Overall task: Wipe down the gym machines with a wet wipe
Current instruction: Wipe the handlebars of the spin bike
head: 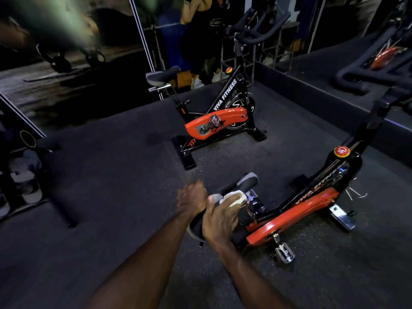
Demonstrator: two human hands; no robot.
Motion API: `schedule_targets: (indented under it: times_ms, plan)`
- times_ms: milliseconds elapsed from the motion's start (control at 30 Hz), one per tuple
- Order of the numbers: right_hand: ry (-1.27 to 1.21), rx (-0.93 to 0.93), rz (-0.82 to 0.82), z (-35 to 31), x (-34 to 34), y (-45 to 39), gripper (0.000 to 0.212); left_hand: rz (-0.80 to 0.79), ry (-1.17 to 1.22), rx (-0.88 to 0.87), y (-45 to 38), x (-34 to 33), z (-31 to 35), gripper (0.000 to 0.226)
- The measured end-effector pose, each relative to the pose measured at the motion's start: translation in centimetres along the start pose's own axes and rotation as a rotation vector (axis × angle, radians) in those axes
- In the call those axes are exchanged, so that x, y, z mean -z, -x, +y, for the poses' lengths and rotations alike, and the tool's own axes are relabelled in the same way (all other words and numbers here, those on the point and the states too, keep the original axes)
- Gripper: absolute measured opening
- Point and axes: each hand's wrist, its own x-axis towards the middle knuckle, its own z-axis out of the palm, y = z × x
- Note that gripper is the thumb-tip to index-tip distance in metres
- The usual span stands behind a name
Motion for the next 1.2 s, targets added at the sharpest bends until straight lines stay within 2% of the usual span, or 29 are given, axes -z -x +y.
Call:
schedule_targets:
  times_ms: [67,167,233,300,333,400,533,567,633,700,800,867,933,1000,1100,1200]
  plan:
    - [-0.014,-0.017,-0.024,0.2,0.4,-1.5,0.092,0.001,-0.033,-0.024,-0.5,-0.2,0.3,0.027]
    - [-0.121,-0.173,0.076,-0.6,2.0,-7.2,0.091,0.04,-0.054,-0.032,-0.8,-0.9,0.1,0.028]
    - [-0.215,-0.204,0.144,-1.0,3.4,-10.5,0.081,0.045,-0.047,-0.033,-1.0,-1.1,-0.1,0.029]
    - [-0.253,-0.191,0.114,-1.0,4.5,-12.6,0.066,0.033,-0.04,-0.044,-1.2,-0.9,-0.2,0.031]
    - [-0.201,-0.162,0.075,-0.9,5.1,-13.2,0.062,0.024,-0.036,-0.053,-1.2,-0.9,-0.2,0.032]
    - [0.075,-0.043,0.013,-0.4,6.1,-14.0,0.06,-0.017,-0.011,-0.074,-1.3,-0.7,-0.5,0.032]
    - [0.692,0.332,-0.133,-1.5,7.2,-13.4,0.057,-0.103,0.078,-0.084,-2.4,-0.5,-1.2,0.031]
    - [0.8,0.436,-0.177,-2.1,6.7,-12.6,0.055,-0.125,0.107,-0.067,-2.8,-0.3,-1.3,0.03]
    - [0.866,0.564,-0.252,-2.6,5.0,-10.6,0.049,-0.156,0.208,-0.014,-3.5,-0.2,-1.6,0.03]
    - [0.833,0.566,-0.252,-2.7,3.2,-9.0,0.046,-0.161,0.367,0.044,-4.2,-0.3,-1.7,0.022]
    - [0.684,0.475,-0.254,-4.1,1.6,-7.8,0.044,-0.154,0.665,0.158,-5.4,-0.2,-2.5,0.013]
    - [0.449,0.35,-0.334,-5.6,0.9,-7.4,0.039,-0.171,0.859,0.214,-6.1,0.5,-3.3,0.017]
    - [0.127,0.222,-0.326,-7.3,0.0,-6.8,0.035,-0.207,1.029,0.211,-6.5,1.8,-4.8,0.024]
    - [-0.154,0.168,-0.238,-8.4,-1.3,-6.6,0.039,-0.26,1.107,0.173,-6.4,3.7,-6.5,0.023]
    - [-0.321,0.136,-0.187,-9.9,-3.6,-6.2,0.042,-0.351,1.108,0.106,-6.6,6.1,-9.1,0.016]
    - [-0.409,0.148,-0.156,-13.3,-5.0,-5.5,0.022,-0.246,1.124,0.088,-8.4,7.6,-12.0,0.008]
